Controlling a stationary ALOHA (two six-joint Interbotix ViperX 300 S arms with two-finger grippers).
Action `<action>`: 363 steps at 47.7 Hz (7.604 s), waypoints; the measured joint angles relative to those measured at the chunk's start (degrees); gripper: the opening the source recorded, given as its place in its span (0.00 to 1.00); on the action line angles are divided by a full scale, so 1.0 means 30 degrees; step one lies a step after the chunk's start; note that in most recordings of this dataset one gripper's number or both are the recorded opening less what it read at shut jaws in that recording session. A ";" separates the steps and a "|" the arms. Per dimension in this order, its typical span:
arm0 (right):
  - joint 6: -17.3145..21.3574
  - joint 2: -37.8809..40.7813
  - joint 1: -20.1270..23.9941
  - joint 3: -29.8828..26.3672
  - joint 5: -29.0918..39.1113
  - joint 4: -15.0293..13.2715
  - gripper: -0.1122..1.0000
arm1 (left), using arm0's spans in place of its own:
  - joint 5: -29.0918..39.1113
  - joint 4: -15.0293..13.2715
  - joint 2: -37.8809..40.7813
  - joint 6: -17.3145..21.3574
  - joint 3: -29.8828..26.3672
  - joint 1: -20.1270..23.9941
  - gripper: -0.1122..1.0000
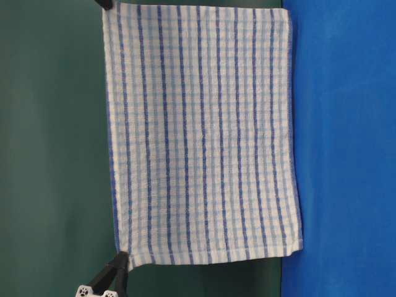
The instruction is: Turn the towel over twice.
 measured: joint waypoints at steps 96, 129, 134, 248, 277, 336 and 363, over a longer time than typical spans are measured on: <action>1.3037 0.9287 1.8984 0.3662 0.0469 0.1582 0.15 | 0.0352 -0.0205 0.6826 -0.9287 0.5098 -1.7227 0.13; 1.2861 0.8115 1.9014 0.2461 0.2373 0.0088 0.69 | 0.4072 -0.0205 0.4131 -0.8555 0.4336 -1.7139 0.80; 1.2832 0.6563 1.8926 0.2139 0.3105 -0.1553 0.67 | 0.5449 -0.0146 0.1963 -0.7676 0.4014 -1.6846 0.79; 1.2773 1.2158 0.2900 0.2666 -0.4102 -1.2451 0.68 | -0.4951 -0.0117 0.9521 0.0938 0.4336 -0.3545 0.77; 1.2715 1.3506 0.2783 0.2168 -0.4307 -1.2510 0.13 | -0.4072 -0.0029 1.1016 0.0938 0.3164 -0.2842 0.12; 1.2744 0.3867 0.0586 -0.1494 0.0850 -1.3447 0.13 | 0.2285 -0.0059 0.1875 0.4043 -0.1758 -0.0469 0.12; 1.2744 0.1172 0.1641 -0.1611 0.1904 -1.3564 0.13 | 0.3252 -0.0059 -0.0264 0.4160 -0.2168 -0.0820 0.12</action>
